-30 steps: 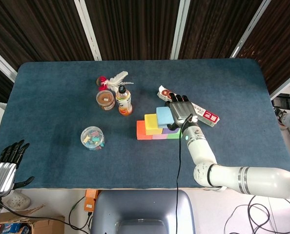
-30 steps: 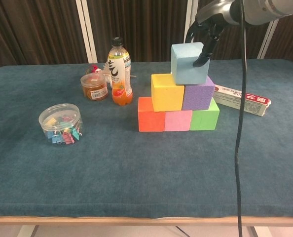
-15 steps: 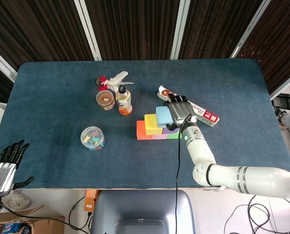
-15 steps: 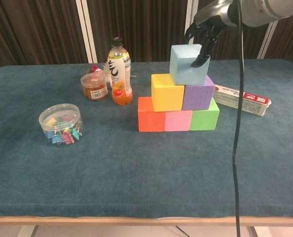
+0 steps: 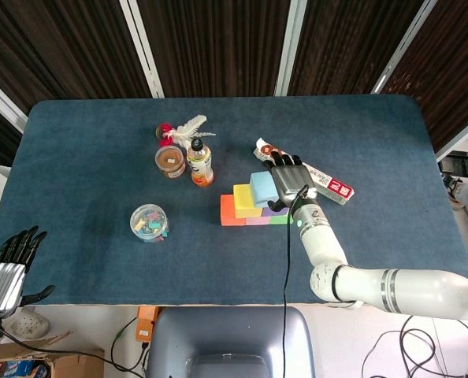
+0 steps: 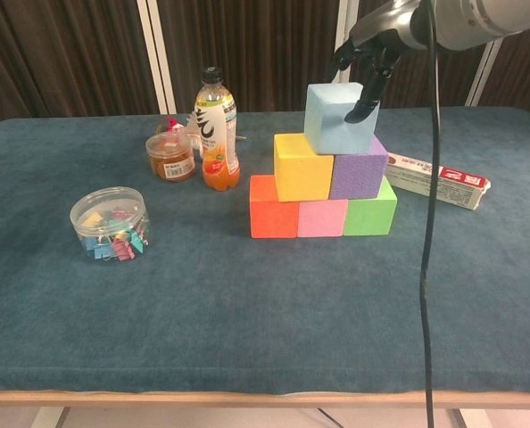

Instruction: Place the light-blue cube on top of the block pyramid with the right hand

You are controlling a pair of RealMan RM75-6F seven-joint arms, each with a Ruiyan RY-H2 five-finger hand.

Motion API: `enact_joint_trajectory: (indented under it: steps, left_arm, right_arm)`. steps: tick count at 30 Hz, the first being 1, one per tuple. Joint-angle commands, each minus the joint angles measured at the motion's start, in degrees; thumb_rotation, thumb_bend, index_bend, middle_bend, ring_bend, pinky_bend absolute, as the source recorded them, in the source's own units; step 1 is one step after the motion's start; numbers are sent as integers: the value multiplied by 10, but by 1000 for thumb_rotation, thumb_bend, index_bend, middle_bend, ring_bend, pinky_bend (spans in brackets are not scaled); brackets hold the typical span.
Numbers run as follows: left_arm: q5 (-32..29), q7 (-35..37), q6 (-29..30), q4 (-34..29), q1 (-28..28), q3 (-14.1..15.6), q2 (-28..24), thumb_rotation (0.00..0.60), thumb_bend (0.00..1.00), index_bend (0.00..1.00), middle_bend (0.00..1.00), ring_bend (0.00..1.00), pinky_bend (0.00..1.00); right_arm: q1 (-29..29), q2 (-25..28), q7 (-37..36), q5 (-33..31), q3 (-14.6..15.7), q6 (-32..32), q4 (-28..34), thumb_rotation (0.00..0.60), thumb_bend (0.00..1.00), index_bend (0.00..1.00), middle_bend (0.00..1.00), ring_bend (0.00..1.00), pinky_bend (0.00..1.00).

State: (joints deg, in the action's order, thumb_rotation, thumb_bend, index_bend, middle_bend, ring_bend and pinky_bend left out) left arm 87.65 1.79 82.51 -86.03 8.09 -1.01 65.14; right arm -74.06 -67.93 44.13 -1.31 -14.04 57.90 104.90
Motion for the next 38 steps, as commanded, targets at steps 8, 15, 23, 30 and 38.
enact_joint_trajectory:
  steps: [8,15,23,30,38]
  left_arm:
    - [2,2,3,1,-2,1,-1,600,65,0,0,0,104]
    - [16,11,26,1,-10,4,-4,600,64,0,0,0,104]
    - [30,-6,36,1,-13,7,5,600,64,0,0,0,104]
    - [46,-40,56,3,-21,12,21,600,65,0,0,0,104]
    - [43,-55,53,1,-21,10,27,600,65,0,0,0,104]
  right_arm:
    - [23,44,-23,54,-8,24,64,600,245,0,0,0,0]
    - [223,143,-98,427,115,178,232,600,245,0,0,0,0]
    - [528,76,-227,819,307,405,48,600,245,0,0,0,0]
    - [647,-40,-365,832,288,450,-172,600,245,0,0,0,0]
    - [665,-37,-407,876,270,428,-203,600,246,0,0,0,0]
